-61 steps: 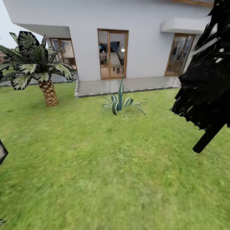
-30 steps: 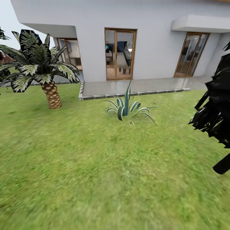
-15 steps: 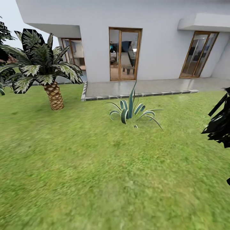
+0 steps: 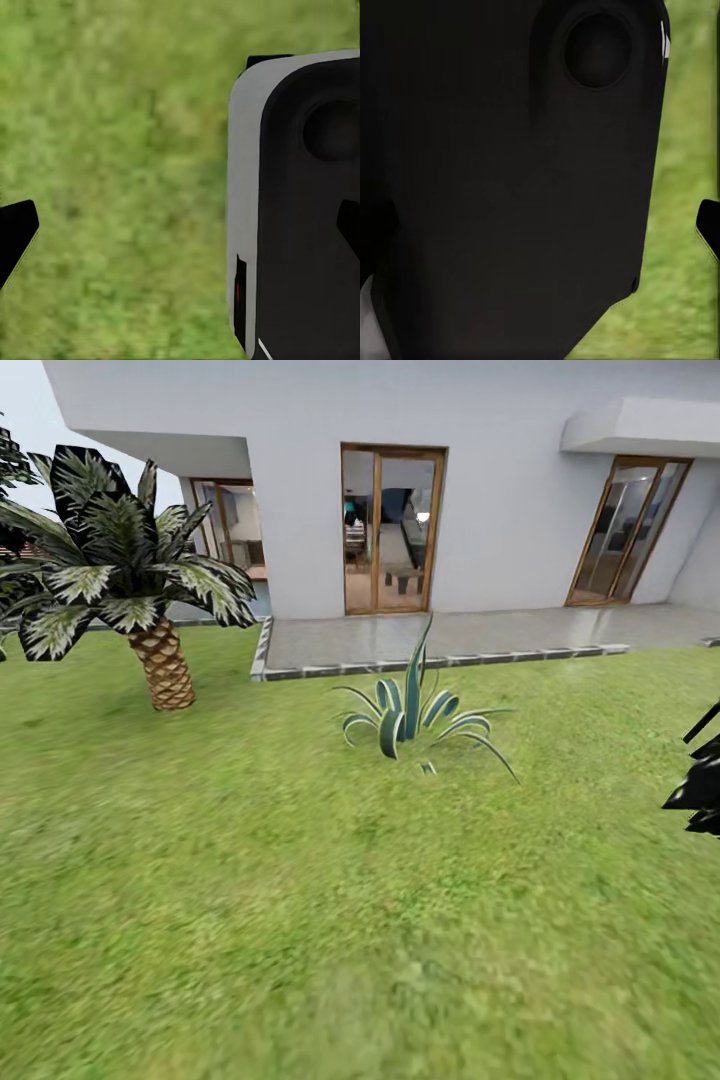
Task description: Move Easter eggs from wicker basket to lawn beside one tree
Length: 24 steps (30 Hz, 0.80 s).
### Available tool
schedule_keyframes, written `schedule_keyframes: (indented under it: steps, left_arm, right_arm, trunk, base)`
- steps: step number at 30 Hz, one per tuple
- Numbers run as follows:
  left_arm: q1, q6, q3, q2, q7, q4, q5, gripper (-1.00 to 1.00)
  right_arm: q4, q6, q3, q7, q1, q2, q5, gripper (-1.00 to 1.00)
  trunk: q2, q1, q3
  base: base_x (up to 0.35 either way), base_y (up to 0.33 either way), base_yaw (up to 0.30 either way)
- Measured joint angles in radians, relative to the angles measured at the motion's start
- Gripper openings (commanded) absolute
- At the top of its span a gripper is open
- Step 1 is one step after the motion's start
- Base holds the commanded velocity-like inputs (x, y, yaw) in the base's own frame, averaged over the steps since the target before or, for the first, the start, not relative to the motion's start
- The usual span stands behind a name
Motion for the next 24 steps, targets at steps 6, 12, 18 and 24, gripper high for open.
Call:
schedule_keyframes:
  steps: [6, 12, 18, 24]
  left_arm:
    - [0.000, 0.000, 0.000, 0.000, 0.000, 0.000, 0.000, 1.00]
    - [0.000, 0.000, 0.000, 0.000, 0.000, 0.000, 0.000, 1.00]
    - [0.000, 0.000, 0.000, 0.000, 0.000, 0.000, 0.000, 1.00]
    - [0.000, 0.000, 0.000, 0.000, 0.000, 0.000, 0.000, 1.00]
  right_arm:
    - [0.000, 0.000, 0.000, 0.000, 0.000, 0.000, 0.000, 1.00]
    - [0.000, 0.000, 0.000, 0.000, 0.000, 0.000, 0.000, 1.00]
    - [0.000, 0.000, 0.000, 0.000, 0.000, 0.000, 0.000, 1.00]
    - [0.000, 0.000, 0.000, 0.000, 0.000, 0.000, 0.000, 1.00]
  trunk:
    - [0.000, 0.000, 0.000]
    - [0.000, 0.000, 0.000]
    - [0.000, 0.000, 0.000]
    - [0.000, 0.000, 0.000]
  base:
    - [0.333, 0.000, 0.000]
    - [0.333, 0.038, -0.046]
    - [0.320, 0.112, -0.200]
    - [0.280, 0.184, -0.261]
